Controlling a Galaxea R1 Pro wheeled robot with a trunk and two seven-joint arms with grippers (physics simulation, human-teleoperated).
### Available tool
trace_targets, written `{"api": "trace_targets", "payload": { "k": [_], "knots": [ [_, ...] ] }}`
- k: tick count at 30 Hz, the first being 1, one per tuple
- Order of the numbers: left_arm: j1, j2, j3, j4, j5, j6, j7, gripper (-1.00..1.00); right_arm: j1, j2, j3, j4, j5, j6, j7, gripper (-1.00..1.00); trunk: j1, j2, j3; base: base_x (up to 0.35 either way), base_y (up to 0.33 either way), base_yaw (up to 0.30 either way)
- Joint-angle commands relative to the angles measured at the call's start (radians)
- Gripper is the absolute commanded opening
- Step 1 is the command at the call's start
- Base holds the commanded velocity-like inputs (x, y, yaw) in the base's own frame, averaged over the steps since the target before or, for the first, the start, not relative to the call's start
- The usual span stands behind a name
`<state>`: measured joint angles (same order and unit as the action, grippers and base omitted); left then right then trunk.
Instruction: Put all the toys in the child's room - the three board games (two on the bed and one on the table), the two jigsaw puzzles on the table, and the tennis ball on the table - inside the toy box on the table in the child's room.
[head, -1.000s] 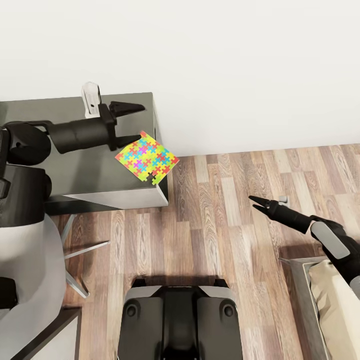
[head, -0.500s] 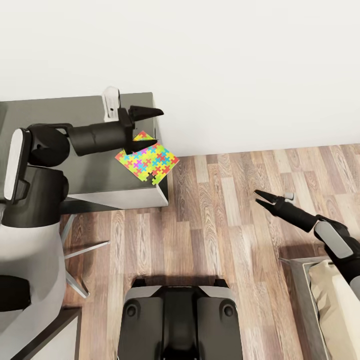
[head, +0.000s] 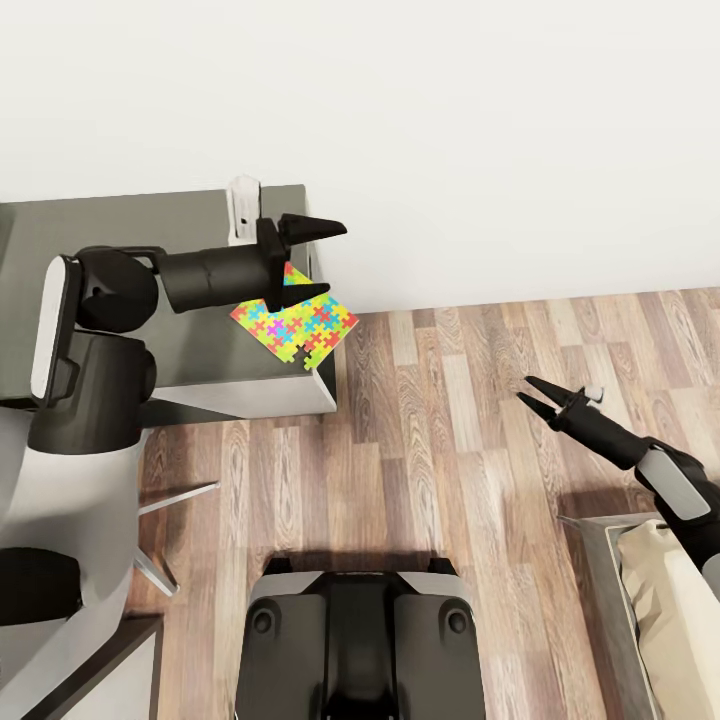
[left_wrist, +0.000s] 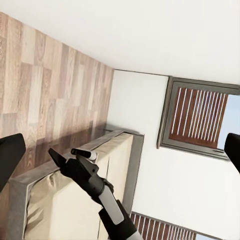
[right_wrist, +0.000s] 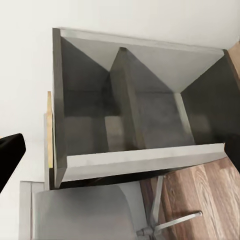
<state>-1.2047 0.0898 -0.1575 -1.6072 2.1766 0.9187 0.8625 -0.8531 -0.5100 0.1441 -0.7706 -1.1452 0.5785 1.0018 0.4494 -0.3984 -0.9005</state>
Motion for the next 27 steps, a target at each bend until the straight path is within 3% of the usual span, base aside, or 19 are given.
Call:
{"api": "trace_targets", "payload": {
  "k": [1, 14, 27],
  "knots": [
    [0.001, -0.001, 0.005, 0.0, 0.01, -0.001, 0.013, 1.0, -0.002, -0.001, 0.003, 0.006, -0.01, 0.007, 0.008, 1.0, 0.001, -0.002, -0.001, 0.0, 0.0, 0.0],
    [0.006, -0.011, 0.03, 0.0, 0.012, -0.001, 0.022, 1.0, -0.004, -0.002, -0.003, 0.022, -0.012, 0.01, 0.069, 1.0, 0.001, -0.002, -0.001, 0.0, 0.0, 0.012],
    [0.007, -0.013, 0.035, 0.0, 0.012, -0.001, 0.024, 1.0, -0.004, -0.003, -0.004, 0.026, -0.012, 0.013, 0.139, 1.0, 0.001, -0.002, -0.001, 0.0, 0.0, 0.205]
  ]
}}
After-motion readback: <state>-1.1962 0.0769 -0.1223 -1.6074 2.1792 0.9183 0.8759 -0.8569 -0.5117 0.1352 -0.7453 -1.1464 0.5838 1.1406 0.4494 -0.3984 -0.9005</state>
